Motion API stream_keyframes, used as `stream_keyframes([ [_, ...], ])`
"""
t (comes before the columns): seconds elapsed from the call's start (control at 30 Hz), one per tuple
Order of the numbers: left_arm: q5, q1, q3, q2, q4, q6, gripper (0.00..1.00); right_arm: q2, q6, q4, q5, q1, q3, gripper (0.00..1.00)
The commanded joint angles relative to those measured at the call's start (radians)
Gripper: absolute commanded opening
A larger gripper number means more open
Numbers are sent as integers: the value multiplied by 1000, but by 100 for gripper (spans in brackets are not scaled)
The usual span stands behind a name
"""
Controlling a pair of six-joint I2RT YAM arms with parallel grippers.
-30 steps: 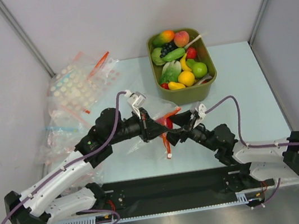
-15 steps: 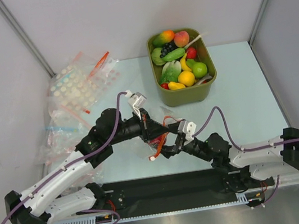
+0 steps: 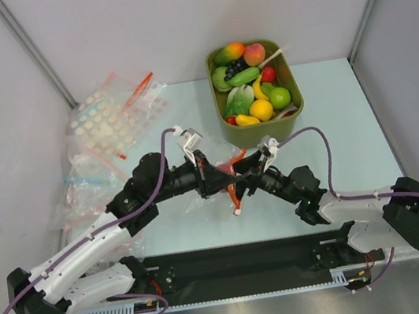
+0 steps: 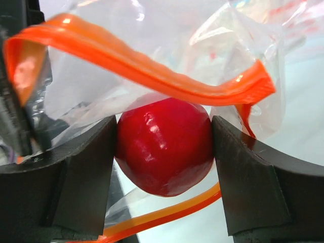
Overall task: Place the food in the zip-top bag and seal the zipper
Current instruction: Place the fake vegetable in the zipper food storage bag.
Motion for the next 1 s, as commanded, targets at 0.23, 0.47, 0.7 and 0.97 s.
stream_keyframes([
  [0.23,61,-1,-22,18,64,-39,0,50,119,58,-107,-6,63,48],
  [0.47,-48,0,-41,-40,42,-44,0,-38,10,-151,11,35,91,82],
  [0.7,-235,20,-59,-87,-29,-58,0,-139,-76,-320,226,86,121,88],
  [0.97,-278,26,-77,-106,-28,-64,0,-162,-88,-420,257,85,149,98],
])
